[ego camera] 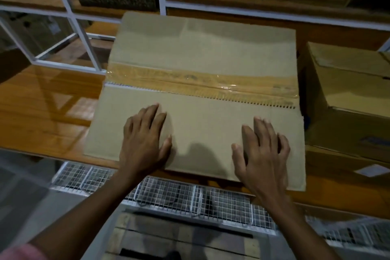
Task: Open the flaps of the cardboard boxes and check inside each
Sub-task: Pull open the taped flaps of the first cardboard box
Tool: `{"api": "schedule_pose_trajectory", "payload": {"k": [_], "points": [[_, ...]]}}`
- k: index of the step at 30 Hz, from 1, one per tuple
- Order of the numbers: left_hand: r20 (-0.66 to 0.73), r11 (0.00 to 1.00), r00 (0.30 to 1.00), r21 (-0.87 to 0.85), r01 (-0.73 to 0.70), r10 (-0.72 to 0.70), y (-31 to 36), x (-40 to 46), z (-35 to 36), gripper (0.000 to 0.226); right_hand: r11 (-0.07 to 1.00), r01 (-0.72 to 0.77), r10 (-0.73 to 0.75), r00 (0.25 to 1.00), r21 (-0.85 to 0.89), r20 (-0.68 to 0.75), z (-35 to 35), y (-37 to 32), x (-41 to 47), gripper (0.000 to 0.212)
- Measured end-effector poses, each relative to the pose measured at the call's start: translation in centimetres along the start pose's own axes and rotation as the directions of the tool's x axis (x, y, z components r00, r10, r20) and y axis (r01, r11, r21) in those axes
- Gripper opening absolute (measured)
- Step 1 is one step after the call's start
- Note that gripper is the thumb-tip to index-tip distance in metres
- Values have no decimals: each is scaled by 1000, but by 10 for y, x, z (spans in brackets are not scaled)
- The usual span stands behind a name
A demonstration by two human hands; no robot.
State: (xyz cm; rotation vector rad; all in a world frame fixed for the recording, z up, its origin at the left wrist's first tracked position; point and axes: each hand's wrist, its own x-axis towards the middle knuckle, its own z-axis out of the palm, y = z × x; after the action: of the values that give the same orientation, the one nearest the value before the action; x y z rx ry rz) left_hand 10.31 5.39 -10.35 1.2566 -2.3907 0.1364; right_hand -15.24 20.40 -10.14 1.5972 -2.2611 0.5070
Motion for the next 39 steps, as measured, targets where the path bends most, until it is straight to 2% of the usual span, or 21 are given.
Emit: {"api": "schedule_pose_trajectory", "payload": {"k": [5,9,16,25,28,32,36,39], "points": [[-66,998,997,49,-32,35,3,-11,7,67,1000,18,-19,999,-16,-46,7,2,-5,54],[-64,998,997,58,-38,41,-5,-3,25,71,999,16,-20,995,-36,-96,24,2,1,55],[-95,992,994,124,-33,45,-26,26,85,75,995,49,-68,971,-89,-229,87,10,27,61],[-190,986,971,111,-122,142,-58,64,155,80,992,45,-73,966,-119,-247,152,10,57,63],[-192,980,967,139,-141,167,-62,63,156,78,991,40,-74,961,-128,-267,155,7,55,63],[-150,985,975,77,-154,164,-62,64,143,76,990,39,-72,966,-134,-249,144,0,55,59],[-89,994,990,49,-101,105,-51,58,125,74,998,-14,4,988,-64,-157,118,-10,57,48],[-13,999,999,-27,-46,45,-35,72,90,68,1000,17,-15,989,16,-147,91,-13,74,43]]}}
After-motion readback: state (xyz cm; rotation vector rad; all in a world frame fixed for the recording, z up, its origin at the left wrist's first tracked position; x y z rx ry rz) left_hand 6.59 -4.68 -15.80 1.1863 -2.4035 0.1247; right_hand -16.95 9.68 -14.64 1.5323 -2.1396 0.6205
